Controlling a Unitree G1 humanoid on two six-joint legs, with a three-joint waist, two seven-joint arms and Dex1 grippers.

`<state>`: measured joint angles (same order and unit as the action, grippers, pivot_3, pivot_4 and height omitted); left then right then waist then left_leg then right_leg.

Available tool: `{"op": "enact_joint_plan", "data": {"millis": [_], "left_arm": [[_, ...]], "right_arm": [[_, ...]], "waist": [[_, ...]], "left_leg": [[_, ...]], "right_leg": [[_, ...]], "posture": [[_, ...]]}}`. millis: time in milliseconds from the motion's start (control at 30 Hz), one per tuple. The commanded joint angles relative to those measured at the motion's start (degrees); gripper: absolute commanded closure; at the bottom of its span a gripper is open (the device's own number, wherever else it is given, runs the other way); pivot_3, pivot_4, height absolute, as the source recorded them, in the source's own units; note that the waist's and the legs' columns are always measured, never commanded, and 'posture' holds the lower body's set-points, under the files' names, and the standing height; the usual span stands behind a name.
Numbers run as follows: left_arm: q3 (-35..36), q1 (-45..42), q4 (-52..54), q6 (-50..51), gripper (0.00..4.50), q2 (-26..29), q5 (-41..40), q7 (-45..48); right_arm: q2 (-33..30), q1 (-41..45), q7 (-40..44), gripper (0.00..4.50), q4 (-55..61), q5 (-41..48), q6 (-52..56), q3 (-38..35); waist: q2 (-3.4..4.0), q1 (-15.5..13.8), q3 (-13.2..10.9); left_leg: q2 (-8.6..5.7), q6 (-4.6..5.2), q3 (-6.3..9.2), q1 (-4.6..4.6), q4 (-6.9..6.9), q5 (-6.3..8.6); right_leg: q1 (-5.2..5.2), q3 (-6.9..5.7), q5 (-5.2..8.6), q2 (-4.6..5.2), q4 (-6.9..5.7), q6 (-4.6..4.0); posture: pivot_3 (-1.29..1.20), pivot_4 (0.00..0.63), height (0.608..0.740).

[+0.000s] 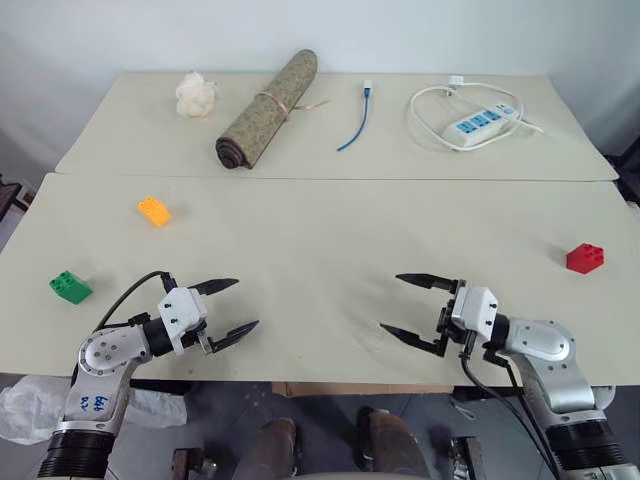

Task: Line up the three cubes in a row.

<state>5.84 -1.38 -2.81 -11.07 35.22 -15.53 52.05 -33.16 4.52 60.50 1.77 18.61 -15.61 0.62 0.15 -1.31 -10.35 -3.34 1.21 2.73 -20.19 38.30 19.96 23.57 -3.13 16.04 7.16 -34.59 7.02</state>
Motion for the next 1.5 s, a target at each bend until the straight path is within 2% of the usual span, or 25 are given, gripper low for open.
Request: {"op": "enact_joint_plan", "data": {"millis": [33,167,267,333,467,567,733,867,967,1100,1300,1500], "left_arm": [[2.9,-0.9,2.2,0.3,0.05,0.3,-1.0,-2.3],[2.6,-1.2,3.5,2.6,0.05,1.0,-3.6,0.5],[1.3,-2.4,7.9,7.2,0.05,0.5,-9.9,4.9],[0.4,-3.6,9.4,9.1,0.05,0.4,-11.2,6.1],[-5.4,-9.7,12.3,12.2,0.05,-2.4,-11.8,8.0],[-8.3,-12.8,12.0,13.3,0.05,-4.0,-11.3,9.6],[-9.0,-16.8,10.9,18.1,0.05,-7.5,-12.5,7.0],[-9.2,-16.5,10.9,19.6,0.05,-6.6,-11.8,8.6],[-7.4,-16.5,9.2,18.9,0.05,-4.6,-10.7,9.4],[-6.6,-16.4,9.1,21.3,0.05,-2.7,-12.5,10.6],[-6.6,-15.7,10.7,22.0,0.05,-3.5,-12.1,9.7],[-5.2,-13.6,12.2,22.2,0.05,-3.1,-12.2,8.7]], "right_arm": [[-0.5,-1.7,-0.8,0.00,3.1,1.6,0.3,-1.8],[-1.2,-4.3,-4.4,0.00,6.3,3.2,2.7,-6.2],[-1.2,-7.6,-11.9,0.00,9.2,5.3,6.7,-15.2],[-0.8,-9.8,-15.9,0.00,9.7,4.9,7.5,-20.1],[3.8,-16.9,-28.5,0.00,9.0,3.7,7.4,-34.3],[8.1,-20.3,-35.1,0.00,7.0,3.5,7.7,-39.2],[12.8,-20.8,-43.5,0.00,4.7,1.9,8.3,-41.2],[12.4,-17.2,-46.8,0.00,6.7,0.7,12.4,-37.7],[8.1,-11.0,-51.8,0.00,9.0,3.2,25.4,-38.3],[1.7,-2.1,-53.1,0.00,7.8,4.0,34.5,-37.4],[-3.1,11.4,-56.0,0.00,-4.4,-0.5,41.7,-32.1],[-5.0,17.2,-55.1,0.00,-13.8,-3.0,43.5,-28.7]], "waist": [[0.00,-0.1,0.0],[0.00,-0.1,0.0],[0.00,-0.2,0.0],[0.00,-0.4,0.0],[0.03,-0.8,0.0],[0.03,-0.4,0.0],[0.11,1.0,0.1],[0.16,1.8,0.1],[0.19,1.7,0.1],[0.32,1.3,0.0],[0.31,1.1,0.0],[0.32,1.4,0.0]], "left_leg": [[0.00,0.00,0.00,0.00,0.00,0.00],[-0.02,0.00,0.01,-0.01,0.02,0.00],[-0.02,0.00,0.02,-0.02,0.02,0.00],[-0.02,0.00,0.06,-0.04,0.02,0.00],[-0.10,0.01,0.07,-0.02,0.02,-0.01],[-0.09,0.02,-0.02,-0.01,-0.02,-0.01],[0.08,0.01,-0.34,0.16,-0.07,-0.01],[0.15,-0.03,-0.56,0.42,-0.12,-0.03],[0.24,-0.04,-0.72,0.53,-0.11,-0.03],[0.24,-0.02,-0.75,0.51,-0.07,-0.02],[0.24,0.00,-0.61,0.30,-0.06,-0.01],[0.22,0.03,-0.52,-0.05,-0.07,-0.02]], "right_leg": [[-0.01,0.01,0.00,0.00,0.00,0.00],[-0.01,0.02,0.00,0.02,-0.02,0.00],[-0.01,0.08,0.00,0.13,-0.03,0.00],[-0.02,0.08,0.00,0.25,-0.01,0.00],[-0.06,0.07,0.00,0.10,-0.02,0.00],[-0.05,0.14,-0.01,0.00,-0.03,0.02],[-0.02,0.28,-0.01,-0.28,-0.16,0.02],[-0.03,0.53,-0.01,-0.40,-0.17,0.01],[-0.03,0.84,-0.01,-0.45,-0.22,0.00],[0.03,1.11,-0.02,-0.46,-0.22,-0.03],[0.04,0.97,-0.04,-0.46,-0.20,-0.04],[0.28,0.81,-0.06,-0.45,-0.13,-0.02]], "posture": [[0.00,0.150,0.740],[0.00,0.150,0.740],[0.00,0.150,0.740],[0.00,0.150,0.740],[0.00,0.150,0.740],[0.00,0.150,0.740],[0.00,0.150,0.740],[0.00,0.150,0.740],[0.00,0.150,0.740],[0.00,0.150,0.740],[0.00,0.150,0.740],[0.00,0.150,0.740]]}}
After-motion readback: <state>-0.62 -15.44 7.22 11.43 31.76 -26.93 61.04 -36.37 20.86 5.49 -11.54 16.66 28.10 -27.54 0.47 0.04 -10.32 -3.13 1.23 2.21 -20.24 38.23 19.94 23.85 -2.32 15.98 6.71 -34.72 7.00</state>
